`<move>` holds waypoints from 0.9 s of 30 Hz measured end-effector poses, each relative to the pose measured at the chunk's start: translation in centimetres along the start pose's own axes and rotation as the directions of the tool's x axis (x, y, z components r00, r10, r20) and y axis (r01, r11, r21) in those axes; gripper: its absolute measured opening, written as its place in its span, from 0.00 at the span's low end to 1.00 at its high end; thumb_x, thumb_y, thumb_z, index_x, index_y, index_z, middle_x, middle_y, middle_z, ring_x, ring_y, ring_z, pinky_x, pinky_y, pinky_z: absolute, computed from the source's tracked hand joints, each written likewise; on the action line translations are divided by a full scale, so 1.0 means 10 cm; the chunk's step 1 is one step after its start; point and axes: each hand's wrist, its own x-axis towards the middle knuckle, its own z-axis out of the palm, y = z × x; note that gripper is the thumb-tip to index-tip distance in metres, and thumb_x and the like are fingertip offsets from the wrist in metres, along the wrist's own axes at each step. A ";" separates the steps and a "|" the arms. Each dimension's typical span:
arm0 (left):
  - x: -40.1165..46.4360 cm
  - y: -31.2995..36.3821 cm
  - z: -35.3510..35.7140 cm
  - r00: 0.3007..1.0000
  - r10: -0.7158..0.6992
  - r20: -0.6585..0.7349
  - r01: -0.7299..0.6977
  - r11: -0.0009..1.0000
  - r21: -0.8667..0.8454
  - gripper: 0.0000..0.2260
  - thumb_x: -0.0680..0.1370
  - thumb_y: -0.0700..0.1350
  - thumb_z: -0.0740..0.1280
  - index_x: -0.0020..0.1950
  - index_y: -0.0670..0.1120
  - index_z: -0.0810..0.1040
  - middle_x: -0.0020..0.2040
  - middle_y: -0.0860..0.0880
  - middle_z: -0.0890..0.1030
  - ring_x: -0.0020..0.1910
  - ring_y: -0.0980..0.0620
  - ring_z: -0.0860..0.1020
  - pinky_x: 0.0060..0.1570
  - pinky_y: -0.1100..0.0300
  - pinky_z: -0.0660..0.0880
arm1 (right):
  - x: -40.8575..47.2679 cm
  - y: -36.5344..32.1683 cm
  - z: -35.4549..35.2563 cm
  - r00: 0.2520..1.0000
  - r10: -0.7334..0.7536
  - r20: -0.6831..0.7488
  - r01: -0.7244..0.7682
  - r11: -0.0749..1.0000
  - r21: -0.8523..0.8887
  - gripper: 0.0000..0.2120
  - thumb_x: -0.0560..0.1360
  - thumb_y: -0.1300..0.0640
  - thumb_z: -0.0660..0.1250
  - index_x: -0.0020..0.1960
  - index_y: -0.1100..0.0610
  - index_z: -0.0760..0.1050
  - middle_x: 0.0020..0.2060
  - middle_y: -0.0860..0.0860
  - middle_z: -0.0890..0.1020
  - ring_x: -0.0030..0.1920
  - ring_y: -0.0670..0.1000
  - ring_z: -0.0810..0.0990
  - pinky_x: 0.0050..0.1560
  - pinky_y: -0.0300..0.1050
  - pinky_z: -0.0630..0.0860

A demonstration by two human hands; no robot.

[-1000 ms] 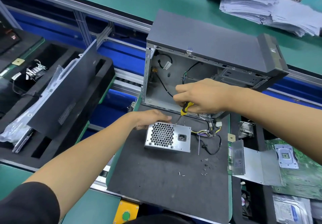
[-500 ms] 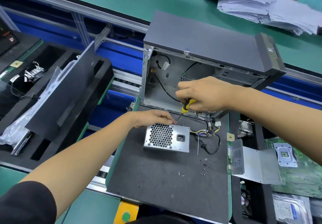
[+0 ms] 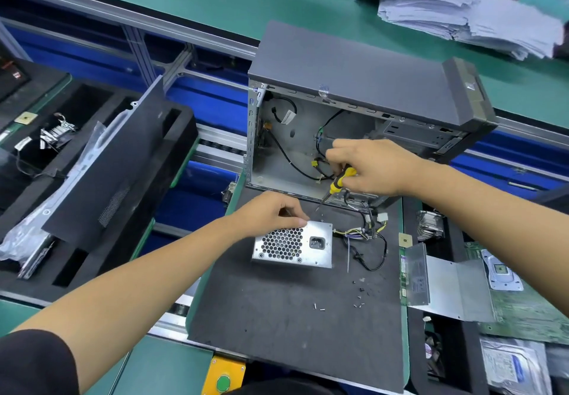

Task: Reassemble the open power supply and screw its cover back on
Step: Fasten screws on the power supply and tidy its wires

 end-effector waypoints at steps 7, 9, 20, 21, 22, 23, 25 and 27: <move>-0.10 0.07 0.04 0.998 0.060 -0.032 -0.047 0.950 0.310 0.03 0.80 0.57 0.70 0.51 0.62 0.77 0.51 0.63 0.85 0.49 0.65 0.81 0.50 0.57 0.80 | -0.15 -0.16 0.71 0.911 0.390 -0.138 -0.303 0.857 0.417 0.08 0.72 0.56 0.65 0.43 0.47 0.67 0.42 0.45 0.72 0.42 0.52 0.74 0.41 0.51 0.73; -0.12 0.11 0.04 0.998 0.061 -0.026 -0.050 0.944 0.325 0.04 0.80 0.58 0.69 0.50 0.65 0.74 0.51 0.63 0.84 0.48 0.65 0.80 0.50 0.57 0.80 | -0.19 -0.27 0.93 0.863 0.486 -0.141 -0.354 0.778 0.518 0.08 0.72 0.57 0.65 0.43 0.48 0.67 0.41 0.46 0.73 0.41 0.52 0.73 0.41 0.53 0.74; -0.36 0.24 0.28 0.857 0.490 -0.157 -0.237 0.646 0.726 0.07 0.79 0.57 0.70 0.47 0.56 0.80 0.46 0.61 0.79 0.61 0.54 0.72 0.60 0.60 0.57 | -0.27 -0.70 1.45 0.585 0.799 -0.142 -0.393 0.432 0.812 0.06 0.72 0.47 0.53 0.47 0.44 0.67 0.40 0.38 0.84 0.41 0.43 0.79 0.40 0.45 0.72; -0.41 0.32 0.40 0.826 0.556 -0.095 -0.280 0.551 0.786 0.05 0.80 0.55 0.70 0.47 0.56 0.78 0.45 0.59 0.78 0.56 0.52 0.74 0.56 0.58 0.60 | -0.31 -0.69 1.49 0.576 0.805 -0.145 -0.352 0.404 0.844 0.06 0.73 0.49 0.54 0.47 0.44 0.68 0.39 0.36 0.84 0.41 0.42 0.80 0.41 0.46 0.72; -0.45 0.39 0.53 0.794 0.607 -0.028 -0.326 0.465 0.823 0.05 0.82 0.50 0.69 0.47 0.55 0.77 0.44 0.57 0.78 0.52 0.50 0.75 0.53 0.57 0.63 | -0.37 -0.68 1.54 0.565 0.812 -0.147 -0.305 0.371 0.877 0.06 0.74 0.52 0.55 0.48 0.46 0.69 0.38 0.35 0.83 0.41 0.42 0.80 0.42 0.47 0.73; -0.46 0.47 0.67 0.769 0.638 0.041 -0.368 0.389 0.844 0.05 0.82 0.45 0.66 0.47 0.53 0.77 0.43 0.55 0.77 0.50 0.49 0.76 0.51 0.56 0.65 | -0.43 -0.66 1.60 0.557 0.817 -0.150 -0.255 0.339 0.906 0.06 0.75 0.56 0.56 0.48 0.48 0.70 0.38 0.36 0.82 0.41 0.43 0.81 0.43 0.50 0.73; -0.46 0.57 0.98 0.742 0.649 0.170 -0.427 0.261 0.866 0.08 0.78 0.39 0.63 0.47 0.52 0.77 0.41 0.53 0.77 0.47 0.49 0.76 0.49 0.56 0.67 | -0.59 -0.62 1.75 0.554 0.816 -0.164 -0.162 0.299 0.940 0.06 0.78 0.63 0.58 0.49 0.54 0.72 0.40 0.42 0.80 0.42 0.41 0.80 0.45 0.53 0.74; -0.41 0.61 1.32 0.743 0.603 0.292 -0.481 0.176 0.859 0.07 0.74 0.39 0.66 0.45 0.52 0.77 0.39 0.54 0.76 0.45 0.50 0.75 0.49 0.57 0.67 | -0.78 -0.59 1.91 0.564 0.809 -0.164 -0.125 0.280 0.952 0.06 0.76 0.64 0.60 0.48 0.56 0.72 0.41 0.48 0.78 0.43 0.46 0.78 0.46 0.55 0.76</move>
